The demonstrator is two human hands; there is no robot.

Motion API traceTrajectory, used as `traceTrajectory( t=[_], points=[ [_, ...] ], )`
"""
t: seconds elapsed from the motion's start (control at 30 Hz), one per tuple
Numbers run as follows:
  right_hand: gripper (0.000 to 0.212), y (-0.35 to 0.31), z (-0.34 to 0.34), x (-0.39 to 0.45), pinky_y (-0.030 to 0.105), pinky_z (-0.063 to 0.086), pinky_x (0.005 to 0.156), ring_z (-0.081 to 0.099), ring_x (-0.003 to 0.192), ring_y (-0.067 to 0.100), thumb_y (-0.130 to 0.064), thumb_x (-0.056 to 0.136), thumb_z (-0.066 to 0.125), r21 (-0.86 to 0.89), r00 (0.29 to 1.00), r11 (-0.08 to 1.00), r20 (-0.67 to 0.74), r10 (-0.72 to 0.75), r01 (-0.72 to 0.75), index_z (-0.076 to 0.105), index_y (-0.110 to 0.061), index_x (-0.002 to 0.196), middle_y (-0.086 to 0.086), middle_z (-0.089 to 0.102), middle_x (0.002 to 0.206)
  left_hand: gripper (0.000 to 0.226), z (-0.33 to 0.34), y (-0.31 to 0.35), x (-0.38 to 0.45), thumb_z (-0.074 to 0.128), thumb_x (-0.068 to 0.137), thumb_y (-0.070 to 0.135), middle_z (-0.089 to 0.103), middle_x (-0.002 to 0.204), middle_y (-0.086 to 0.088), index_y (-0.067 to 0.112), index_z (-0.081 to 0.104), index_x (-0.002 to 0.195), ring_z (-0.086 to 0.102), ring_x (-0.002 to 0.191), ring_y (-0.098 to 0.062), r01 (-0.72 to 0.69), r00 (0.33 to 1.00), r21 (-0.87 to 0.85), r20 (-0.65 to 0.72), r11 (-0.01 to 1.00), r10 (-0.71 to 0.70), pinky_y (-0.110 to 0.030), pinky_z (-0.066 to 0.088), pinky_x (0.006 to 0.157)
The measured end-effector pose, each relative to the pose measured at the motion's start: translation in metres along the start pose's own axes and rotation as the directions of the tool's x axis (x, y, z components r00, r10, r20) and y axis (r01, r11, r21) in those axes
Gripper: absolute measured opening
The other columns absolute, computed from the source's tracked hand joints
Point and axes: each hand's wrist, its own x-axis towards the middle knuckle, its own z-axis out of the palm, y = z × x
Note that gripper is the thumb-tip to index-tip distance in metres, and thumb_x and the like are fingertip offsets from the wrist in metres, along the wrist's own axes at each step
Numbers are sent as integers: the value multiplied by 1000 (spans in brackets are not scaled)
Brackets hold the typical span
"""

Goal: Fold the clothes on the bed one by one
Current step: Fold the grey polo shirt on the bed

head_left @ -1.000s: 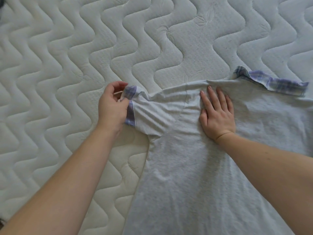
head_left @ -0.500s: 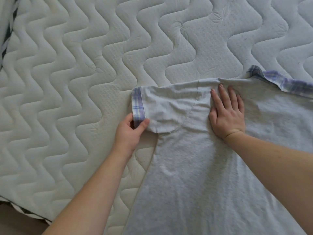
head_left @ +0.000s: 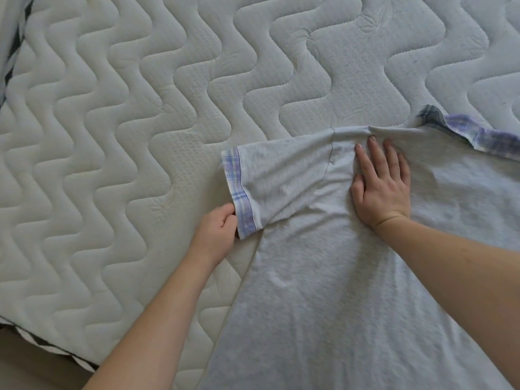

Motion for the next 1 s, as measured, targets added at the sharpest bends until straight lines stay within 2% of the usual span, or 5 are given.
traceTrajectory(
  t=[0.2, 0.4, 0.6, 0.77, 1.0],
  points=[
    [63, 0, 1, 0, 31, -9, 120, 12, 149, 24, -36, 93, 33, -2, 1000, 1000, 2, 1, -1, 19, -33, 154, -2, 18, 162, 32, -2, 16, 35, 66, 88, 21, 60, 106, 0, 12, 58, 118, 57, 99, -17, 110, 961, -80, -244, 991, -127, -19, 37, 80],
    [63, -1, -1, 0, 31, -10, 120, 11, 149, 23, -36, 93, 32, 0, 1000, 1000, 6, 1, -1, 19, -33, 154, -2, 18, 162, 24, -1, 31, 59, 72, 84, 45, 64, 77, 13, 23, 62, 88, 60, 71, -7, 175, 984, -44, -12, 984, -175, -22, 43, 61],
    [63, -2, -2, -1, 33, -7, 120, 10, 149, 23, -36, 93, 31, 3, 1000, 1000, 9, 5, -5, 18, -33, 154, -2, 18, 162, 9, -4, 24, 45, 63, 94, 29, 73, 92, 1, 23, 65, 100, 69, 84, -13, 86, 967, -287, -208, 954, -150, -28, 52, 75],
    [63, -1, -1, -1, 32, -8, 120, 12, 148, 24, -36, 93, 32, 7, 1000, 1000, 4, 6, -6, 19, -33, 154, -2, 19, 162, 22, -6, 4, 34, 60, 95, 28, 74, 96, -2, 15, 68, 111, 68, 89, -18, 214, 921, -157, -296, 964, -253, -30, 49, 77],
    [63, 1, 0, 0, 33, -8, 120, 11, 148, 24, -36, 93, 32, 4, 1000, 1000, 7, 9, -9, 18, -34, 154, -2, 18, 162, 26, -5, 2, 43, 68, 89, 21, 70, 102, 0, 15, 62, 114, 67, 90, -12, 352, 914, -432, -35, 830, -405, -27, 53, 79]
  ],
)
